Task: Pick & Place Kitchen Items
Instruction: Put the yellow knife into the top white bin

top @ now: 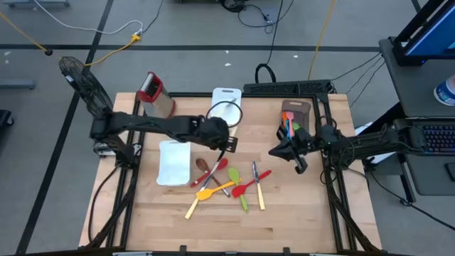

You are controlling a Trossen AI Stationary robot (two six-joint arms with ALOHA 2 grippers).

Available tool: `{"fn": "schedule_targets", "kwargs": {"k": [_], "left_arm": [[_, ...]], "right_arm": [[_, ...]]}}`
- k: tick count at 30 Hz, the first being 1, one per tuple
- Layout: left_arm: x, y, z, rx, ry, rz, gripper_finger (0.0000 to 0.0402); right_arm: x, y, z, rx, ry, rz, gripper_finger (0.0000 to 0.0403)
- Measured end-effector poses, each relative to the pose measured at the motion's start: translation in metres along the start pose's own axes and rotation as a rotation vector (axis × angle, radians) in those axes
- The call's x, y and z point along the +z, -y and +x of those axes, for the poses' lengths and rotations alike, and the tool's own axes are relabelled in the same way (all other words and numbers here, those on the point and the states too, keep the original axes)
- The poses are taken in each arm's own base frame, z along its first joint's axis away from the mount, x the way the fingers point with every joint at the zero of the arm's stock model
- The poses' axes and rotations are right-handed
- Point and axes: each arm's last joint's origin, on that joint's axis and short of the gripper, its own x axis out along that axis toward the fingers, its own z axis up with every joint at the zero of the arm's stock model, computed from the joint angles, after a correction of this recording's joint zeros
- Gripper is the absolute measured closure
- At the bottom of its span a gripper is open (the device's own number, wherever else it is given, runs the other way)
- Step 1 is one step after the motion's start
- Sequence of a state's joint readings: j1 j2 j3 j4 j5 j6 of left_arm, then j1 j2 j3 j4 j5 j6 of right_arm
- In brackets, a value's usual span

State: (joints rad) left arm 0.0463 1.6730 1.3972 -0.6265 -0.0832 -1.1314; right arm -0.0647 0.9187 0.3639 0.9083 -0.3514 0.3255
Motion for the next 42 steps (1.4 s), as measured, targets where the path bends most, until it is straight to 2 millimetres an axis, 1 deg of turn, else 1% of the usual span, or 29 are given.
{"fn": "schedule_targets", "kwargs": {"k": [4,8,11,15,18,21,25,28,31,35,39,42], "left_arm": [[0.002,0.004,-0.022,-0.083,-0.018,-0.031,0.0366],[0.003,0.007,-0.034,-0.141,-0.046,-0.059,0.0366],[0.003,0.008,-0.036,-0.167,-0.065,-0.076,0.0363],[0.003,0.01,-0.036,-0.201,-0.092,-0.083,0.0366],[0.003,0.01,-0.036,-0.201,-0.095,-0.093,0.0366],[0.003,0.011,-0.036,-0.203,-0.098,-0.108,0.0362],[0.003,0.012,-0.036,-0.221,-0.108,-0.108,0.0366],[0.004,0.014,-0.037,-0.243,-0.105,-0.109,0.0364],[0.004,0.016,-0.037,-0.262,-0.098,-0.11,0.0362],[0.004,0.016,-0.037,-0.262,-0.098,-0.113,0.0366],[0.005,0.016,-0.037,-0.268,-0.097,-0.129,0.0361],[0.005,0.017,-0.037,-0.277,-0.095,-0.131,0.0362]], "right_arm": [[0.009,0.004,0.014,-0.093,-0.115,-0.144,0.0399],[0.023,0.007,0.031,-0.15,-0.287,-0.285,0.0398],[0.035,0.009,0.043,-0.149,-0.389,-0.383,0.0386],[0.043,0.012,0.058,-0.166,-0.476,-0.47,0.0349],[0.042,0.017,0.065,-0.187,-0.531,-0.536,0.0312],[0.034,0.017,0.071,-0.207,-0.58,-0.634,0.0275],[0.025,0.013,0.079,-0.281,-0.633,-0.783,0.0234],[0.02,0.009,0.086,-0.33,-0.643,-0.872,0.0212],[0.014,0.005,0.093,-0.354,-0.647,-0.975,0.0201],[0.005,0.005,0.101,-0.367,-0.668,-1.039,0.0198],[-0.002,0.01,0.109,-0.394,-0.722,-1.089,0.02],[-0.002,0.014,0.119,-0.437,-0.757,-1.153,0.0201]]}}
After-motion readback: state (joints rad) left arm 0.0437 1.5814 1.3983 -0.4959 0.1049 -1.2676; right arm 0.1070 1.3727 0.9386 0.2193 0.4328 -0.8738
